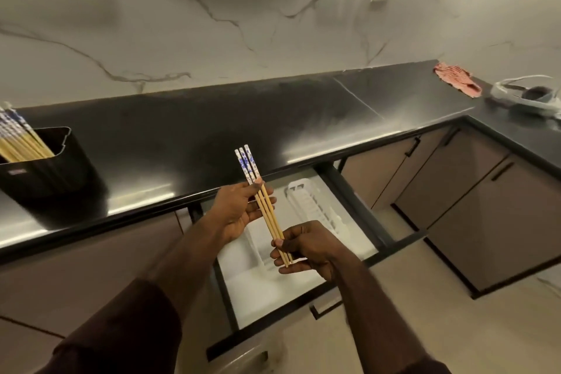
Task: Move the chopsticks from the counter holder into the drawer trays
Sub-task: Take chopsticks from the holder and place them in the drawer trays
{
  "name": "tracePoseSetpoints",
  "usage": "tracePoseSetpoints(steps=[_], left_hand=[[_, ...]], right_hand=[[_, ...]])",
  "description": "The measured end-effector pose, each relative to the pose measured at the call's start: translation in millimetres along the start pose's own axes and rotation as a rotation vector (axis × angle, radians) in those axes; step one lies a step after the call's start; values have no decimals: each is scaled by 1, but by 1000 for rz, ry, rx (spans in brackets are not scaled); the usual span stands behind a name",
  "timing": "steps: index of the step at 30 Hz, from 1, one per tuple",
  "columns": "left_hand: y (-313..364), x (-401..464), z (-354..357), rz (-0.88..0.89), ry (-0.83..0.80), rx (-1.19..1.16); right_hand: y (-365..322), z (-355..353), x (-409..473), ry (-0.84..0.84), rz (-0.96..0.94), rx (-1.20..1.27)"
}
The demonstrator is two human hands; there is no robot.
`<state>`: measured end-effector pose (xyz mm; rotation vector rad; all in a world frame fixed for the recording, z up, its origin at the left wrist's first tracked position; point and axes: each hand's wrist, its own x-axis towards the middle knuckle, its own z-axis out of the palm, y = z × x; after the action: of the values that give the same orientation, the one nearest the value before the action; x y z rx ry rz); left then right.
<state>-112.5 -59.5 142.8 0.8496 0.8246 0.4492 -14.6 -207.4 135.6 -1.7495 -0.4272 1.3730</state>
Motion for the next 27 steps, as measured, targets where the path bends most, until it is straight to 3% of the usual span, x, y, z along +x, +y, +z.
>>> tracePoseSetpoints(steps=[13,27], left_hand=[[-68,91,-9,-368,49,57],[-114,163,-18,-442,272,66]], right_hand=[[11,-40,70,-60,274,-98],[37,-49,165,-57,425,-213]])
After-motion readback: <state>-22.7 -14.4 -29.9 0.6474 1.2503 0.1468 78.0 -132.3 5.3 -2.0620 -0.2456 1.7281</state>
